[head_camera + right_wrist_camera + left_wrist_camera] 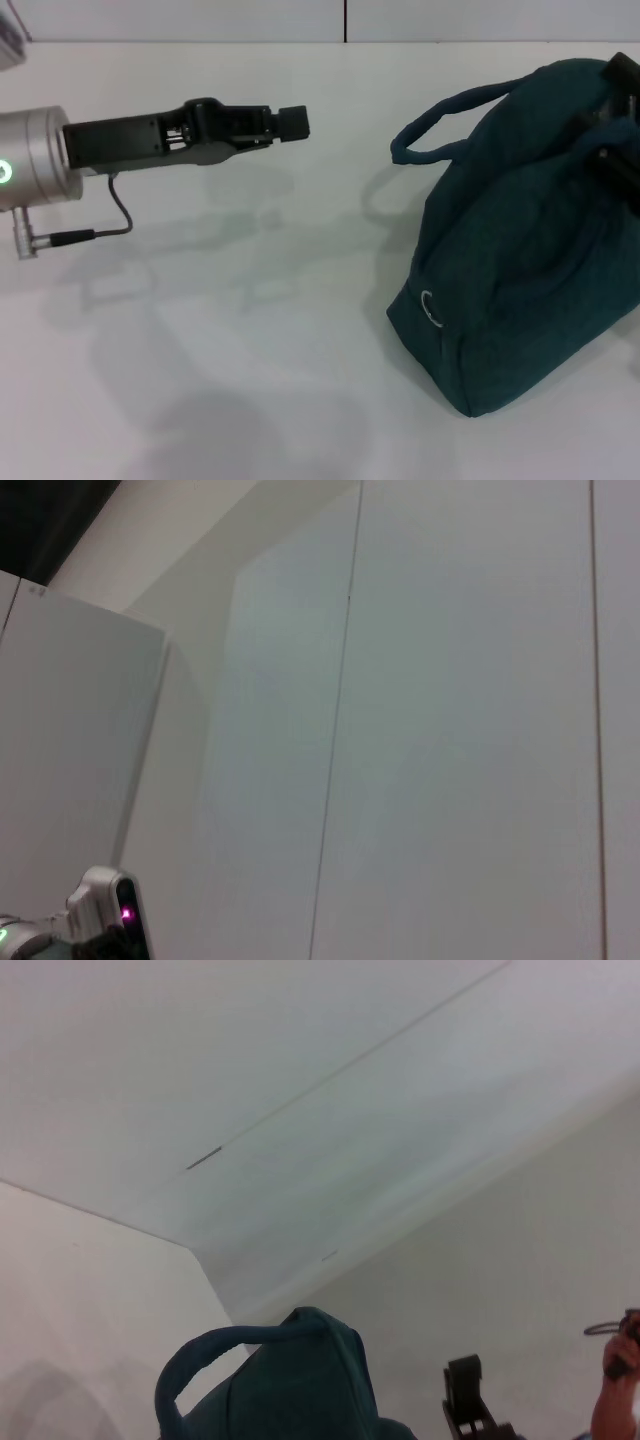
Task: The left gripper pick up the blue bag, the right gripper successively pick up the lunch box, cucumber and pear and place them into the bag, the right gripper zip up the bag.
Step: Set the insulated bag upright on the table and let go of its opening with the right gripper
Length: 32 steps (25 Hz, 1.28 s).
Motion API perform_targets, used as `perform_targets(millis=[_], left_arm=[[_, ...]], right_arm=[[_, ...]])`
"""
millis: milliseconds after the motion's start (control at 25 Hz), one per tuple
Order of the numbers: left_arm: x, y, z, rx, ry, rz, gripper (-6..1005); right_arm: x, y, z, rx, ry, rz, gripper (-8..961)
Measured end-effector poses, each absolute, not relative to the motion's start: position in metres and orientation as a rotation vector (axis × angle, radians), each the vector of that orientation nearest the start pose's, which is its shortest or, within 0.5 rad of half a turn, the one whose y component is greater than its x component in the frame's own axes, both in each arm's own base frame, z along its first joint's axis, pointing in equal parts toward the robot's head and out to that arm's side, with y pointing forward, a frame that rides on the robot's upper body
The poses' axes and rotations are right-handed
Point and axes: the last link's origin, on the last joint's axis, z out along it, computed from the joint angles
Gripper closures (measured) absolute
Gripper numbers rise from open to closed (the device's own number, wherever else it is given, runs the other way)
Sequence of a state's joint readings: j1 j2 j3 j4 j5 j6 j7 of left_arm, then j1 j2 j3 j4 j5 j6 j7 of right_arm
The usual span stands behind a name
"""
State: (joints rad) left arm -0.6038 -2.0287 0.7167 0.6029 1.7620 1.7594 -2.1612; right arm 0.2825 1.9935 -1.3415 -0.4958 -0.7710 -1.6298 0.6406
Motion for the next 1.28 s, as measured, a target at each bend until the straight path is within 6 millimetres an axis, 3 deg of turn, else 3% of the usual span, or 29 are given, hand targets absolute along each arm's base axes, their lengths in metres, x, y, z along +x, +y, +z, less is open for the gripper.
perform_targets(millis=[200,360,520,760,1000,1280], left_arm=[[-0.204,0.343,0.021,-2.748,-1.506,-1.019,936],[-0.196,0.346,0.014,-2.858,-1.409,-0.834,778],[-0.186,0.347,0.006,-2.943,-1.296,-0.761,616],[-0.175,0.350,-0.008,-2.996,-1.154,-0.725,529],[-0.163,0.352,-0.027,-3.031,-1.093,-0.649,534],[-0.145,0.352,-0.034,-3.083,-1.056,-0.685,532]], right_arm=[[0.273,0.290,0.029,-2.119,0.098,1.140,390],[0.282,0.288,0.029,-2.102,0.143,1.111,390],[0.288,0.284,0.031,-2.076,0.171,1.106,390],[0.295,0.281,0.032,-2.055,0.200,1.098,389],[0.296,0.280,0.032,-2.050,0.199,1.094,388],[0.295,0.282,0.031,-2.049,0.199,1.091,387]])
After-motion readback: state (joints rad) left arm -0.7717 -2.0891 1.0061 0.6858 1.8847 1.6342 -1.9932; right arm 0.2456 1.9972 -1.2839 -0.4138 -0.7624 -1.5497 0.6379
